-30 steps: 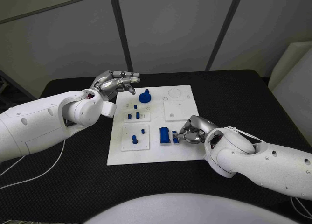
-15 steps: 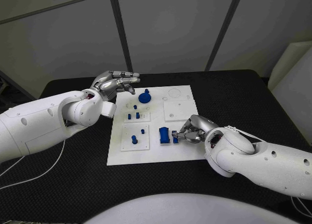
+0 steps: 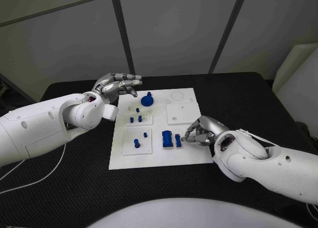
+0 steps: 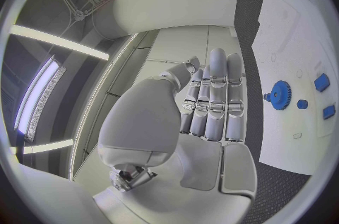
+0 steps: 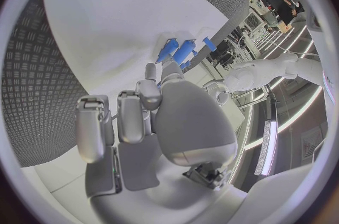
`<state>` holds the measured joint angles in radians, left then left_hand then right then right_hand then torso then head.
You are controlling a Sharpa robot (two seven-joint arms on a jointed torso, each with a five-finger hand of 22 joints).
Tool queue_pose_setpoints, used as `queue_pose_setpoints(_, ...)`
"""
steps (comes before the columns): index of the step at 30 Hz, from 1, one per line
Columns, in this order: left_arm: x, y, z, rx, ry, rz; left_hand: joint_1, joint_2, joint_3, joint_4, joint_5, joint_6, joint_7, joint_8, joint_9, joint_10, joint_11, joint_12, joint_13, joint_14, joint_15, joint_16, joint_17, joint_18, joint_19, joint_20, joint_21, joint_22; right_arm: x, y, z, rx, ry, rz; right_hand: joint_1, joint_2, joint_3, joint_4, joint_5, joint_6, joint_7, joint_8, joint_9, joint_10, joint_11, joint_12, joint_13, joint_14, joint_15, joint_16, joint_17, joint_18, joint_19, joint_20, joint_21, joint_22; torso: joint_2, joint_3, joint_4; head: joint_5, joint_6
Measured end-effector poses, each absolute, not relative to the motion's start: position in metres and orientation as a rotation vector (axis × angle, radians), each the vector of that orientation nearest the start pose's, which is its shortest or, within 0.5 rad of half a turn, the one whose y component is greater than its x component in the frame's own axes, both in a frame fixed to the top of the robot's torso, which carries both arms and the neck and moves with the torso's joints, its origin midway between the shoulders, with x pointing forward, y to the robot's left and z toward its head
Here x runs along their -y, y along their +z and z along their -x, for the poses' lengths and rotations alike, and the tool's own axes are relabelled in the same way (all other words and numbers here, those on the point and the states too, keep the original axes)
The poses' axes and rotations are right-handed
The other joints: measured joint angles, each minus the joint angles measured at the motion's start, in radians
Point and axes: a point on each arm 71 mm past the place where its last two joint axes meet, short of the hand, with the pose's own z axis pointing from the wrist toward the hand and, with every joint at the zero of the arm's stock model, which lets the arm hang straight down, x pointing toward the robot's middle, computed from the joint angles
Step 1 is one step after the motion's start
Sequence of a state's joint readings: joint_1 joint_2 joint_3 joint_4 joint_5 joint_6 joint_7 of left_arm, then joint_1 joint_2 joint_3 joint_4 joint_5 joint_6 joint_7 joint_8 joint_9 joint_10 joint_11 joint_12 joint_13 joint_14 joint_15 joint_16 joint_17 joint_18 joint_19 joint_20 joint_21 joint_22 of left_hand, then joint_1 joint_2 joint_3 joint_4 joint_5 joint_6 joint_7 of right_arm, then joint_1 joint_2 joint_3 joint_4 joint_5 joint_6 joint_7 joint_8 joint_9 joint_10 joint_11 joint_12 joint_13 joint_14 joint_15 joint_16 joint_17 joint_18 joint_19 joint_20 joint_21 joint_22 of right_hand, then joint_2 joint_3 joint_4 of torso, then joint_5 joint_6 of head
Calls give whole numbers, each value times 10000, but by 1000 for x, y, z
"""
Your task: Assemble the parts on the task board
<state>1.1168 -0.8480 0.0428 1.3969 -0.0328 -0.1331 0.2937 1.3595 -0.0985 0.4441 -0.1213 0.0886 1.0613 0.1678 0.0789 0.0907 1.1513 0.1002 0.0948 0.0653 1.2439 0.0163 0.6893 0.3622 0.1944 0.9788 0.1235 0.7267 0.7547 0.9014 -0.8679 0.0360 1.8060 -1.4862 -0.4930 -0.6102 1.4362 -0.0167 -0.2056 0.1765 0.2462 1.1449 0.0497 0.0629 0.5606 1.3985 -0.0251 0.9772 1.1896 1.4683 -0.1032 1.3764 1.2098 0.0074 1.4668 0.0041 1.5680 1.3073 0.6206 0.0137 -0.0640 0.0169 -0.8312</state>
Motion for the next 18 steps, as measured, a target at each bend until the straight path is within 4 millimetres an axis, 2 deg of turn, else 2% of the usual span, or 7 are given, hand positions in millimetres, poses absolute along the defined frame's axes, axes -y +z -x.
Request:
queue_pose_setpoints(3,-243,-204,-503,-15090,-15507,11892,0,0,0,0,0,0,0,0,0,0,0,0,0,0,0,0,0,0,0,0,0,0,167,-256,-387,-18384,5727,-3091,-1,-27,-126,74,-151,-50,49,0,-33,-35,35,-104,-106,-36,35,0,-6,1,7,33,0,0,-29,0,-9,-12,15)
queue_pose_setpoints(5,-244,-204,-504,-15086,-15498,11895,0,0,0,0,0,0,0,0,0,0,0,0,0,0,0,0,0,0,0,0,0,1,168,-255,-387,-18308,6015,-3195,-106,-122,-191,139,-368,-50,49,0,-33,-35,36,-144,-144,1,71,0,2,0,-15,85,0,0,-43,1,-9,-18,16)
queue_pose_setpoints(9,-244,-204,-504,-15081,-15488,11899,0,0,0,0,0,0,0,0,0,0,0,0,-1,0,0,0,0,1,0,0,0,1,167,-254,-386,-18312,6449,-3282,-306,-18,-255,148,-660,-45,44,33,-28,-36,35,-170,-101,1,70,0,64,1,-15,85,0,0,-65,4,-6,-22,16)
queue_pose_setpoints(13,-244,-204,-504,-15080,-15485,11901,0,0,0,0,0,0,0,0,0,0,0,0,-1,0,0,0,0,0,0,0,0,1,166,-255,-385,-18456,6616,-3280,-312,-4,-287,117,-700,176,-67,121,26,-69,2,-99,-64,1,70,1,118,0,-15,85,0,0,-68,4,0,-23,16)
queue_pose_setpoints(18,-244,-205,-504,-15083,-15482,11905,0,0,0,0,0,0,0,0,0,0,0,0,-1,0,0,0,0,-1,0,0,0,1,162,-257,-385,-18755,6649,-3107,-101,134,-264,-147,-700,539,-231,243,147,5,-77,-12,-18,1,71,1,171,0,-15,85,0,0,-63,1,-1,-24,-1)
